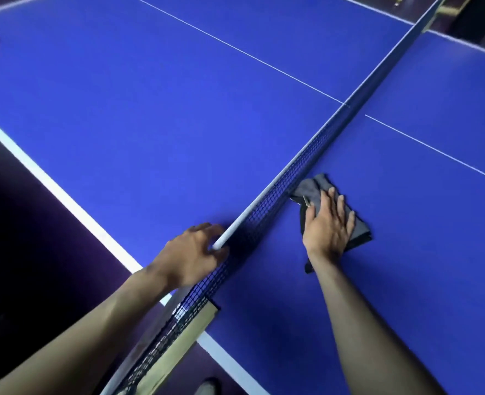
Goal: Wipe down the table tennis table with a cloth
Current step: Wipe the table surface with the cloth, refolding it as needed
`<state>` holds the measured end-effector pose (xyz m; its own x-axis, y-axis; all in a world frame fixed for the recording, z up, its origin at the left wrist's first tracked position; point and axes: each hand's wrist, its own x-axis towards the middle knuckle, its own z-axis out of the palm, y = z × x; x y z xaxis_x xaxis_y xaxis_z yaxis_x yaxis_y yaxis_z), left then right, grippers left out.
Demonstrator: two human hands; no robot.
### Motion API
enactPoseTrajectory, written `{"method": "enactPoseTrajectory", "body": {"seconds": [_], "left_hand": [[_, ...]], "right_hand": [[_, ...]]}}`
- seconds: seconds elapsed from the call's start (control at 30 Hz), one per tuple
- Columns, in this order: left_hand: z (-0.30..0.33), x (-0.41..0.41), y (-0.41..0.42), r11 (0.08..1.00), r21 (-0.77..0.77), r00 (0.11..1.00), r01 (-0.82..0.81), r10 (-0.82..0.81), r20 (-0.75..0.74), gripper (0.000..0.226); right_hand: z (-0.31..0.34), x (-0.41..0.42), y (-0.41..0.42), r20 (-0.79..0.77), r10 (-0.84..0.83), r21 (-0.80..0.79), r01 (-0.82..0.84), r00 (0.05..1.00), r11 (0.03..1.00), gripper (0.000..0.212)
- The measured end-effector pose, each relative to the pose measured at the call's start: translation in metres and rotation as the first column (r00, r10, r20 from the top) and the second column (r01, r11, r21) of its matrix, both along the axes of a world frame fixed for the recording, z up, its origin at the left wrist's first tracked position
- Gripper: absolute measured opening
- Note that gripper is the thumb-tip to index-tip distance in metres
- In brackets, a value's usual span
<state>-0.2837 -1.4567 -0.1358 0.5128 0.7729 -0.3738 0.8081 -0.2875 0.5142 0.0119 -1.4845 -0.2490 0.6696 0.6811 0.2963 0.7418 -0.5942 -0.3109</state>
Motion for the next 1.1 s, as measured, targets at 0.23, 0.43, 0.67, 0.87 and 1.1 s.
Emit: {"method": "enactPoseTrajectory", "body": {"seconds": [0.23, 0.43, 0.67, 0.87, 1.1], "left_hand": [[-0.009, -0.001, 0.003, 0.998, -0.041, 0.999, -0.049, 0.05, 0.008, 0.034], [-0.001, -0.003, -0.009, 0.989, -0.027, 0.969, -0.143, 0.145, 0.2, 0.066], [0.041, -0.019, -0.044, 0.978, 0.148, 0.96, -0.15, 0.108, 0.257, 0.066], [0.065, -0.062, -0.117, 0.969, 0.158, 0.922, -0.19, 0.121, 0.367, 0.051], [0.099, -0.136, -0.18, 0.959, 0.089, 0.891, -0.271, 0.214, 0.401, 0.047]], "right_hand": [[0.003, 0.025, 0.029, -0.08, 0.04, -0.002, -0.04, 0.996, 0.999, 0.048], [-0.006, -0.051, -0.025, 0.041, 0.143, 0.13, -0.148, 0.989, 0.98, 0.042], [0.005, -0.165, -0.138, -0.006, 0.413, 0.075, -0.411, 0.911, 0.908, 0.041], [0.032, -0.229, -0.222, -0.172, 0.502, 0.05, -0.501, 0.848, 0.864, 0.037], [0.101, -0.25, -0.287, -0.401, 0.418, 0.06, -0.432, 0.815, 0.9, 0.021]]}}
